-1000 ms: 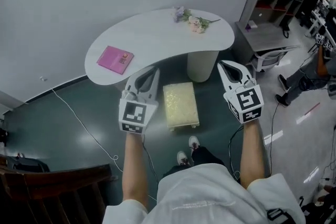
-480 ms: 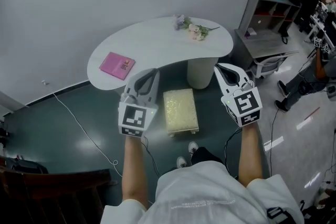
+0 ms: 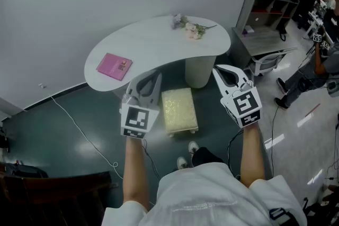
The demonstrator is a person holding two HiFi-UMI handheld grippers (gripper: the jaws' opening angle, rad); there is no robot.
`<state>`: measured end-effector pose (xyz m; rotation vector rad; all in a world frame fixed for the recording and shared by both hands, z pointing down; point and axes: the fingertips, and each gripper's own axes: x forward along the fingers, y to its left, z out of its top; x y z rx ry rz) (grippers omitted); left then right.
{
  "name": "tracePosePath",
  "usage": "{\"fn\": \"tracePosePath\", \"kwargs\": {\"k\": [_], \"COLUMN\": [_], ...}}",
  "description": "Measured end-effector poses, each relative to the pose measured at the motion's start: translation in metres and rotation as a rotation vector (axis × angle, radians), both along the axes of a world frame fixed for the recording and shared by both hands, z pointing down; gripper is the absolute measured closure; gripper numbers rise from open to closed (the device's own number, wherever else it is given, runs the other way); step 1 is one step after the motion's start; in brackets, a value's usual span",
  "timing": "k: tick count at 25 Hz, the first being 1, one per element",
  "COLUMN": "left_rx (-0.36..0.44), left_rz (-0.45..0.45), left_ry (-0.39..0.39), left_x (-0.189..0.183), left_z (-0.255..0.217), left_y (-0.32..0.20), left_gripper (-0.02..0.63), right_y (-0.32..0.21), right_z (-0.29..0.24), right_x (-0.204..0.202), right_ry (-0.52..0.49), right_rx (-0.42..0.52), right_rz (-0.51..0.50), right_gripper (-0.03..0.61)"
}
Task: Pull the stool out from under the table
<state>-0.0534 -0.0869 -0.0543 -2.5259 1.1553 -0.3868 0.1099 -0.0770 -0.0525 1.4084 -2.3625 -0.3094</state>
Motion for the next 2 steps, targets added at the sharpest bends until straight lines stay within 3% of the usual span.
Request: {"fn": "tracePosePath", "kwargs": {"k": [2], "left_rx": [0.0], "left_rz": [-0.001], "left_ry": [0.001], "left_x": [-0.0014], "left_z": [-0.0006], "left_y": [-0.0007], "left_gripper": [0.592], "right_y": [0.0001], "right_z": [0.0004], "right_x": [-0.001], "right_ry": [0.003], "right_rx": [-0.005], "right_rz": [-0.002], "right_gripper": [0.565]}}
